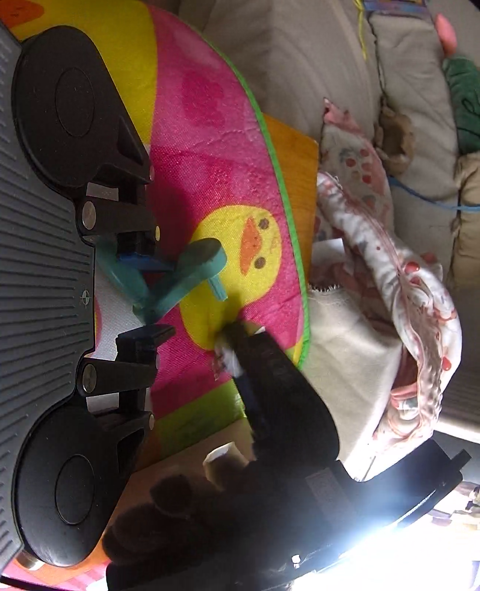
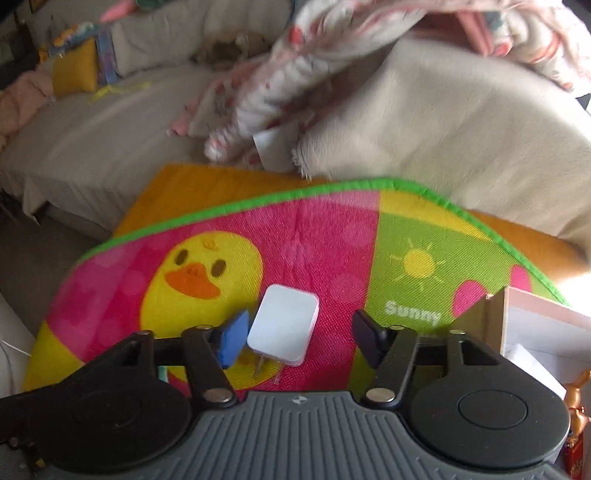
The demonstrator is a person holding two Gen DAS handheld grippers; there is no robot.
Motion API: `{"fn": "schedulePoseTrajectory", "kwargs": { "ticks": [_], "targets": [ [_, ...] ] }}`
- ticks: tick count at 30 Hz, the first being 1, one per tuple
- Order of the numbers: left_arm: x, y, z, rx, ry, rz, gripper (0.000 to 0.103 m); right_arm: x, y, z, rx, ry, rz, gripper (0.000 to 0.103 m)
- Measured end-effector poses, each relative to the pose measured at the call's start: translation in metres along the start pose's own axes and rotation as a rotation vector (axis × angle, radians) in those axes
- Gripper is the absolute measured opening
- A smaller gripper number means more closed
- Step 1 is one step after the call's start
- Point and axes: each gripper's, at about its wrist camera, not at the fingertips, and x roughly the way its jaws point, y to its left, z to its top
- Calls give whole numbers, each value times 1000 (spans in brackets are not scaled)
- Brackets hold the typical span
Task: Organize rigid objects
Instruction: 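Grasp the white charger plug with the right tool while the left tool lifts the teal toy, then carry the charger with the right tool and teal toy with the left tool into the box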
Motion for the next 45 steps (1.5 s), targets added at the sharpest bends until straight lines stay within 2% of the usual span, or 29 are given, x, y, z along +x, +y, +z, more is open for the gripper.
{"fn": "schedulePoseTrajectory", "kwargs": {
  "ticks": [1, 4, 8, 10, 14, 16, 19, 22, 26, 29, 32, 34, 36, 37, 38, 40, 45],
  "targets": [
    [0, 0, 0, -2, -3, 1, 35, 1, 0, 0, -5, 17, 4, 32],
    [3, -2, 3, -11, -10, 9, 35, -28, -1, -8, -29, -54, 50, 32],
    [15, -8, 13, -11, -10, 44, 35, -91, -14, -32, -45, -162, 122, 32],
    [23, -12, 18, -8, -8, 73, 35, -121, -22, -55, -64, -204, 140, 32],
    [34, -18, 27, -8, -8, 118, 35, -166, -37, -118, -170, -295, 91, 32],
    [38, -21, 29, 1, -7, 126, 35, -178, -46, -151, -208, -303, 81, 32],
    [39, -24, 26, 42, -15, 137, 31, -183, -64, -197, -220, -305, 40, 32],
    [31, -22, 18, 67, -14, 73, 29, -183, -82, -236, -199, -302, -30, 32],
    [7, -27, 1, 118, 2, 15, 16, -176, -105, -270, -129, -275, -24, 32],
    [-16, -36, -19, 178, 54, -49, 16, -172, -115, -288, -100, -275, -40, 32],
    [-38, -51, -43, 275, 108, -102, 18, -175, -116, -296, -100, -296, -49, 33],
    [-47, -62, -60, 363, 84, -83, 19, -173, -116, -298, -104, -296, -54, 34],
    [-52, -74, -73, 452, 54, -57, 18, -167, -113, -300, -106, -296, -63, 41],
    [-53, -78, -75, 481, 49, -45, 18, -166, -112, -301, -109, -312, -71, 48],
    [-52, -80, -75, 492, 53, -40, 17, -165, -112, -301, -113, -319, -81, 54],
    [-50, -79, -70, 475, 79, -61, 17, -163, -113, -302, -100, -328, -89, 59],
    [-49, -71, -62, 419, 126, -114, 18, -162, -122, -303, -44, -332, -71, 66]
  ]
}}
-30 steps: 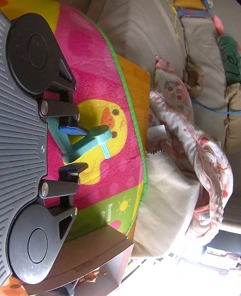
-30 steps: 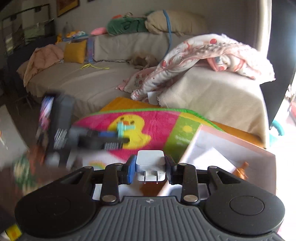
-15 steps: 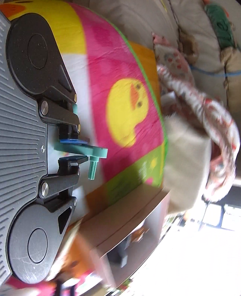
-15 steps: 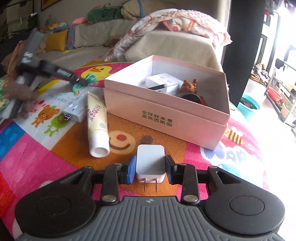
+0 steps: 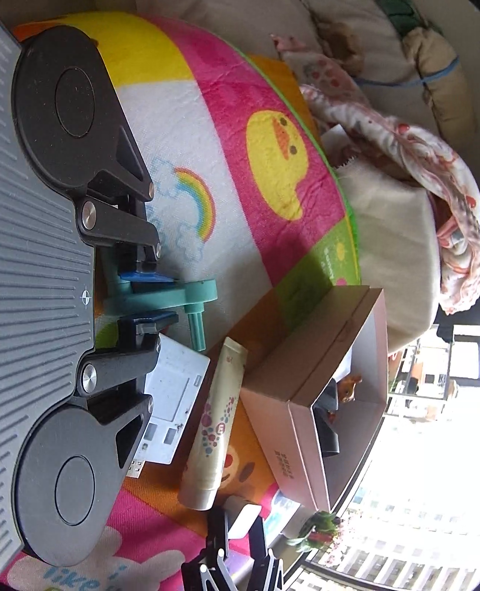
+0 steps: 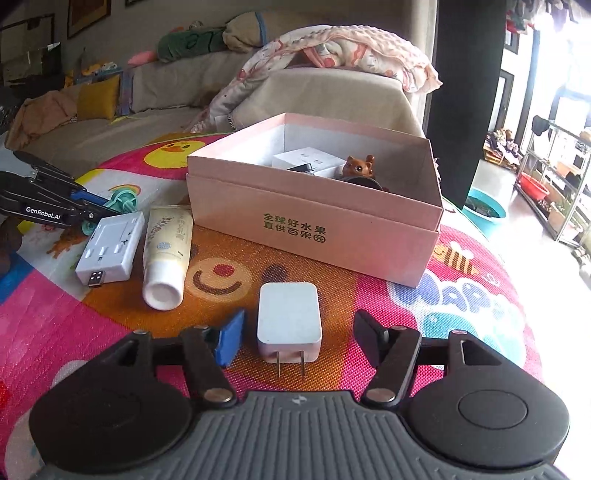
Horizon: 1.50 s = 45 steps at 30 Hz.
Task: Organize rigid objects
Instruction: 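Carry the charger with the right tool and teal toy with the left tool into the box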
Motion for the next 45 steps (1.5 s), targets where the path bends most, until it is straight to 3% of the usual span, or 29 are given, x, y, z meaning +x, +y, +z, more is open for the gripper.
{"fn": "schedulePoseTrajectory", "kwargs": {
  "ticks": [2, 8, 13, 15, 21, 23, 29, 34, 41, 43, 45],
  "targets": [
    [-2, -2, 0, 9, 13, -19, 20, 0, 0, 0, 6, 3, 0, 66],
    [-4, -12, -4, 39, 17, -73, 43, -2, 2, -2, 12, 5, 3, 70],
    [-1, -10, -1, 45, 4, 45, 45, -1, 0, -2, 26, 10, -2, 73],
    [1, 0, 1, 18, 0, 83, 52, -1, 0, -2, 27, 10, -2, 73],
    [-2, 5, 0, 37, 29, -30, 51, -1, -1, -2, 33, 11, -3, 75],
    [-3, 0, -1, 47, 32, -33, 52, -1, -1, -3, 35, 12, -5, 76],
    [2, -5, 1, -57, -15, -60, 52, -1, -1, -3, 37, 13, -6, 78],
    [10, -14, 8, -63, -40, -14, 52, -1, -2, -3, 38, 13, -7, 78],
    [8, -27, 4, 11, -55, 55, 48, 2, 1, 1, 26, 12, -9, 79],
    [3, -29, 0, 7, -55, 60, 48, 4, 5, 3, 13, 6, -6, 72],
    [-4, -32, -4, 18, -54, 64, 48, 2, 12, 5, -27, 3, 22, 48]
  ]
}}
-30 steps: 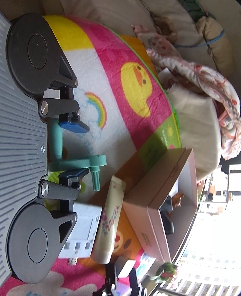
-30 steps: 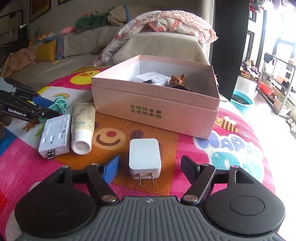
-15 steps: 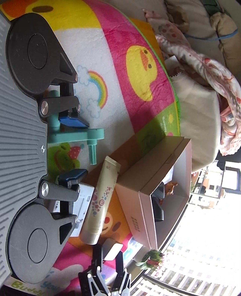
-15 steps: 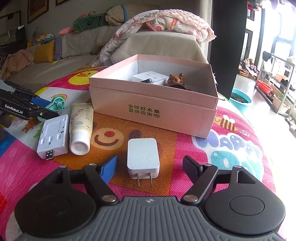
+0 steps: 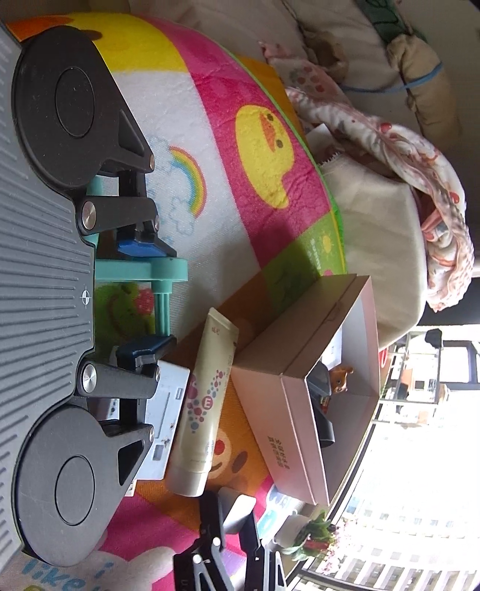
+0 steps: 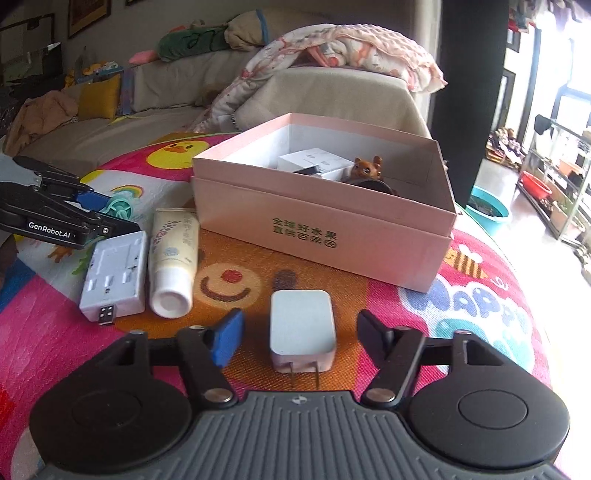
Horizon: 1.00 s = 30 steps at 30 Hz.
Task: Organize rigid objects
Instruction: 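Carry the charger with the right tool and teal toy with the left tool into the box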
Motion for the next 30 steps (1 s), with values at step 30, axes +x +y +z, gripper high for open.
{"fn": "schedulePoseTrajectory", "kwargs": {
  "ticks": [30],
  "targets": [
    [53, -25, 216, -219, -181, -286, 48, 1, -81, 150, 73, -172, -86, 32]
  ]
}}
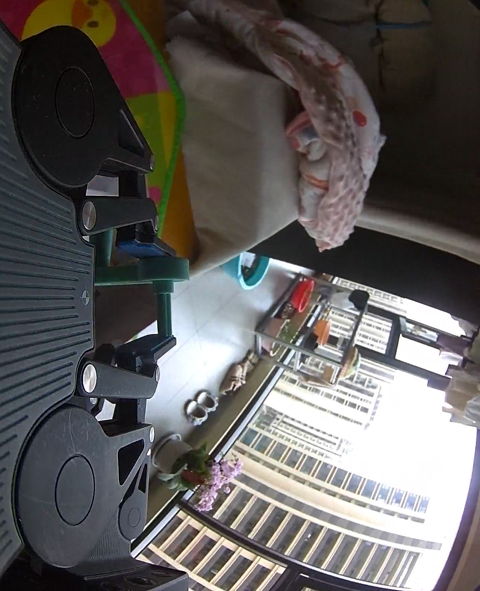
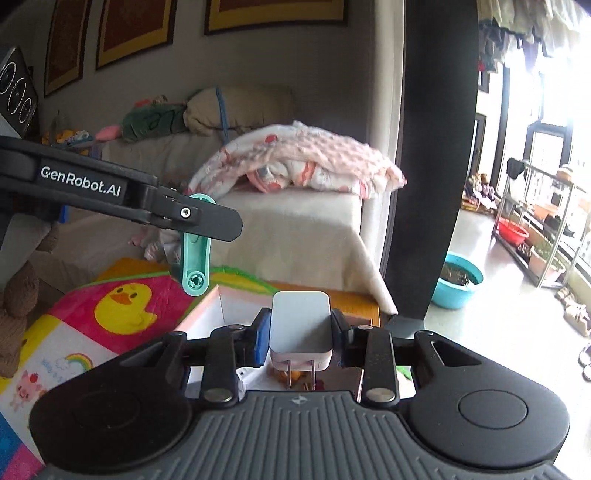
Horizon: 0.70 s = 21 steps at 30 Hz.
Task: Organize rigid objects
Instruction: 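Carry the charger with the right tool and teal toy with the left tool into the box, then grasp the white power strip with the left tool while the right tool approaches the cream tube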
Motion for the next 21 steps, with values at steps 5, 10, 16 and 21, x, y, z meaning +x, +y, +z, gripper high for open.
{"fn": "schedulePoseTrajectory", "kwargs": {
  "ticks": [5, 10, 16, 21],
  "targets": [
    [35, 15, -20, -43, 90, -26, 47, 29, -6, -24, 5, 88, 15, 51],
    [2, 21, -27, -43, -18, -10, 46, 1, 8, -51, -96, 10, -71, 70],
    [-76, 10, -70, 34, -95, 72, 46, -38, 28, -96, -162, 3, -15, 84],
    [-119, 0, -130, 63, -45, 122, 47, -46, 40, -133, -88, 107, 71, 84]
  ]
}}
